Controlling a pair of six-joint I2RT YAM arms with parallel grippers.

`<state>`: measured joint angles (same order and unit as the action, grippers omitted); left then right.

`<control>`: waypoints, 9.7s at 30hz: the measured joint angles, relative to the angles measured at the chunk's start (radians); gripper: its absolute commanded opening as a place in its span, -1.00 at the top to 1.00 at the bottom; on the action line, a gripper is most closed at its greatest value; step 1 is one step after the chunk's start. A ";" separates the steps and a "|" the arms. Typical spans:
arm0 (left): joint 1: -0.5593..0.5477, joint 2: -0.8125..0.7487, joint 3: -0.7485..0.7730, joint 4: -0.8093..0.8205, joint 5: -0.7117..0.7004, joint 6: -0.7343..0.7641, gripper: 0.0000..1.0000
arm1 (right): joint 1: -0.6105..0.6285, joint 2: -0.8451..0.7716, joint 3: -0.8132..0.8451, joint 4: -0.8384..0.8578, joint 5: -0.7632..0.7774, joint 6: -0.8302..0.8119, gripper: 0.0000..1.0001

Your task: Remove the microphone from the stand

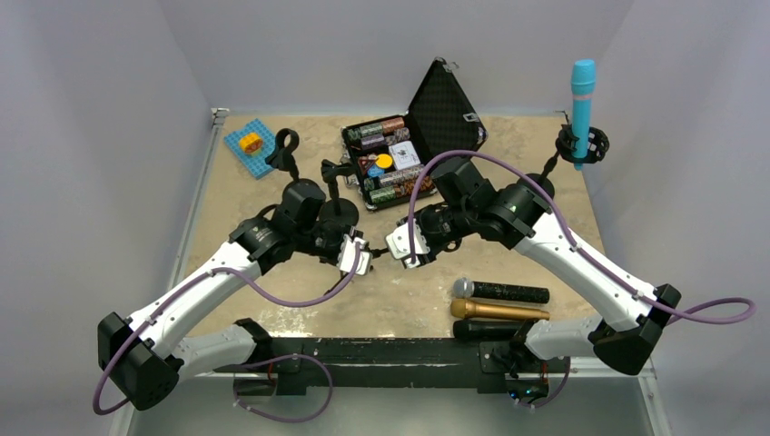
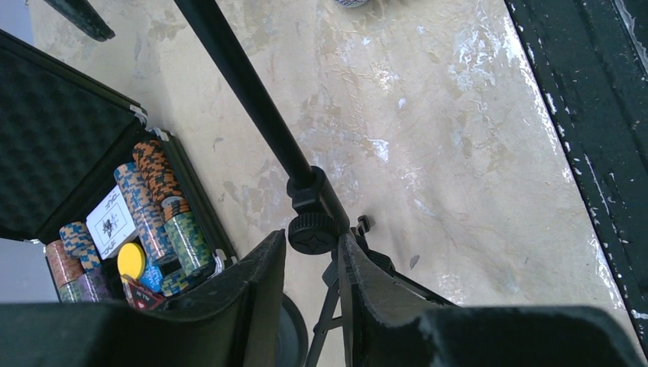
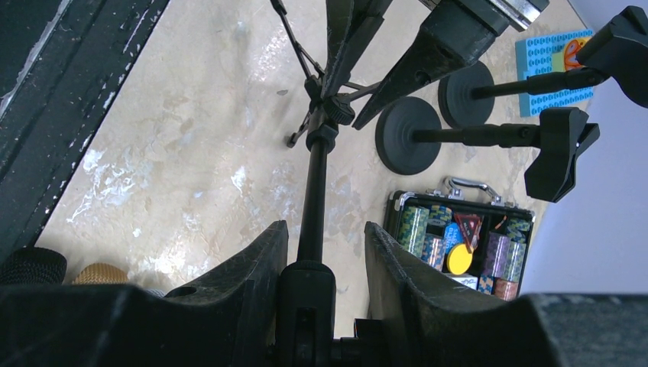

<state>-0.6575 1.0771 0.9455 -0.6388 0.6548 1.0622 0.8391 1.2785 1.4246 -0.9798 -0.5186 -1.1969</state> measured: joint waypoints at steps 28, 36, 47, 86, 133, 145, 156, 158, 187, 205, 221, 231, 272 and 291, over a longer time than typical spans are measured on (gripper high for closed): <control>0.178 0.123 -0.052 0.302 0.204 -1.324 -0.14 | 0.000 -0.088 -0.073 0.053 0.039 0.029 1.00; 0.177 -0.046 -0.021 0.187 0.192 -0.969 -0.42 | 0.007 -0.105 -0.102 0.058 0.029 0.033 1.00; -0.005 -0.104 -0.020 0.123 0.055 -0.220 0.03 | 0.007 -0.109 -0.108 0.068 0.027 0.038 1.00; 0.065 0.198 0.132 0.058 0.176 -1.027 0.13 | 0.011 -0.141 -0.143 0.068 0.022 0.032 1.00; -0.061 0.150 0.169 -0.066 -0.073 -0.378 1.00 | 0.010 -0.142 -0.144 0.090 0.030 0.030 1.00; 0.121 0.256 0.158 0.045 0.183 -1.232 -0.06 | 0.005 -0.145 -0.144 0.103 0.043 0.027 1.00; 0.104 0.013 0.133 0.078 0.139 -0.742 -0.25 | 0.007 -0.137 -0.144 0.079 0.030 0.029 1.00; 0.070 -0.058 0.098 0.076 0.134 -0.572 -0.23 | 0.007 -0.137 -0.144 0.079 0.029 0.029 1.00; -0.096 0.033 -0.011 0.070 -0.043 0.062 0.53 | 0.009 -0.134 -0.142 0.075 0.026 0.045 1.00; -0.095 0.026 -0.093 -0.064 -0.095 -0.381 -0.12 | 0.013 -0.131 -0.142 0.068 0.021 0.055 1.00; -0.089 -0.145 -0.122 -0.032 -0.112 -0.444 -0.15 | 0.012 -0.047 0.077 -0.087 0.047 0.138 1.00; -0.063 -0.168 -0.161 0.085 -0.119 -0.494 -0.15 | 0.012 0.016 0.262 -0.298 0.133 0.142 1.00; 0.010 -0.110 -0.026 0.208 -0.034 -0.608 -0.29 | -0.148 0.129 0.448 -0.067 0.125 0.638 -0.98; -0.102 0.278 0.338 0.186 -0.084 -0.762 -0.72 | -0.468 -0.219 0.087 0.131 0.058 0.957 -0.89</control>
<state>-0.7593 1.3552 1.2839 -0.4526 0.5713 0.3000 0.3714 1.0599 1.5116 -0.8486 -0.4610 -0.2398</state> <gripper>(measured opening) 0.879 0.952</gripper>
